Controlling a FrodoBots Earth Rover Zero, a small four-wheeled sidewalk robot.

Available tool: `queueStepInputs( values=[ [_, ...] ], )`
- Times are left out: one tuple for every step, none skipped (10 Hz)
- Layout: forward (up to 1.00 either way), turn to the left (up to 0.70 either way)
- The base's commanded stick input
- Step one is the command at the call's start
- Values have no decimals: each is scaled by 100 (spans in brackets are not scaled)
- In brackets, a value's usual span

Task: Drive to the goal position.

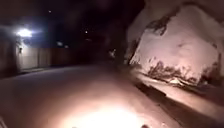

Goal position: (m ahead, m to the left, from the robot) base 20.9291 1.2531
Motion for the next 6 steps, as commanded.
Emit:
queueStepInputs(
  values=[
    [70, 0],
    [70, 0],
    [70, 0],
    [70, 0],
    [70, 0],
    [70, 0]
  ],
)
